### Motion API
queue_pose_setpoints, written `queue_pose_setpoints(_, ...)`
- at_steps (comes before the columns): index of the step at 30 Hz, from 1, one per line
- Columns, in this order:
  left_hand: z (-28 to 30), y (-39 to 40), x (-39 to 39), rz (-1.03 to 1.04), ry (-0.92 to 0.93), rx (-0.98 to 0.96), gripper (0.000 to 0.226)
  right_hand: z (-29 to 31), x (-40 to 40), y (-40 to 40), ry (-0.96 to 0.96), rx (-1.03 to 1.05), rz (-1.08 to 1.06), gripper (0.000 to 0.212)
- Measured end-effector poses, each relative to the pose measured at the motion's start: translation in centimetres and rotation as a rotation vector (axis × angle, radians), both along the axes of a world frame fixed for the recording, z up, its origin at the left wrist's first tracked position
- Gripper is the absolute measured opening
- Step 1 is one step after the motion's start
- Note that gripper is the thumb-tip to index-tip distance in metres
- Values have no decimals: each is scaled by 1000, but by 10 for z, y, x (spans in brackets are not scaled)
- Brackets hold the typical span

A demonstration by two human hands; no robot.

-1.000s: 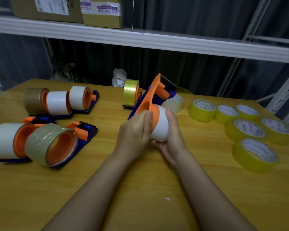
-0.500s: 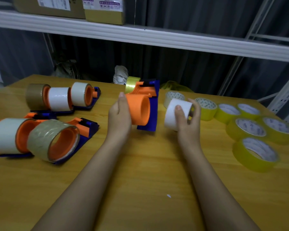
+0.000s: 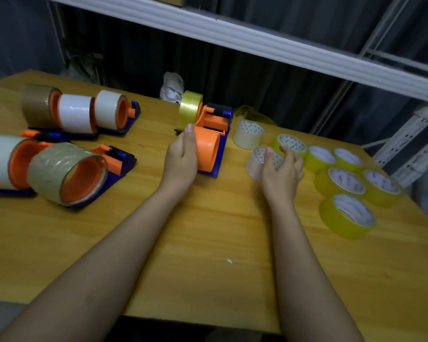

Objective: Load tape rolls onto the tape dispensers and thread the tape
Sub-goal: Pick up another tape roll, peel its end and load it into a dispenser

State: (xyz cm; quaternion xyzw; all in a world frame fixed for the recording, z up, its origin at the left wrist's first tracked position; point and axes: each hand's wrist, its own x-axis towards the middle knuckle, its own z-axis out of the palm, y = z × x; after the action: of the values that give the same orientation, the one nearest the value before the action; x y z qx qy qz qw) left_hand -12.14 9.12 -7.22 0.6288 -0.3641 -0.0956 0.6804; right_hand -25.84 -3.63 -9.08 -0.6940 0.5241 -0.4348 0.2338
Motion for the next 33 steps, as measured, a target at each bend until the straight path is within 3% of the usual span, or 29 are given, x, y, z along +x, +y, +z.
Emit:
queue_pose_setpoints(4, 0, -4, 1, -5, 37, -12, 41, 17, 0, -18, 108, -16, -31, 35)
queue_pose_setpoints(10, 17, -19, -1, -55, 71, -21, 40, 44, -18, -53, 613, 56, -16, 59)
queue_pose_setpoints(14, 30, -34, -8, -68, 91, -30, 41, 55, -28, -73, 836, 210, 47, 53)
queue_pose_setpoints(17, 34, -43, -13, -81, 113, -19, 42, 48, -28, -90, 1030, 19, 71, 32)
queue_pose_setpoints(20, 35, -45, -17, -100, 132, -4, 41, 44, -23, -100, 1065, -144, 44, 16)
queue_pose_setpoints(23, 36, -44, -19, -100, 136, -9, 41, 48, -19, -103, 901, -212, -8, 18)
queue_pose_setpoints(26, 38, -38, -19, -110, 143, -5, 42, 67, -16, -85, 514, -298, -41, 22)
queue_pose_setpoints(31, 44, -26, -20, -80, 172, -17, 47, 92, -14, -26, -292, -197, 315, 5)
queue_pose_setpoints(33, 45, -21, -19, -57, 167, -24, 47, 88, -11, -2, -457, -105, 449, 4)
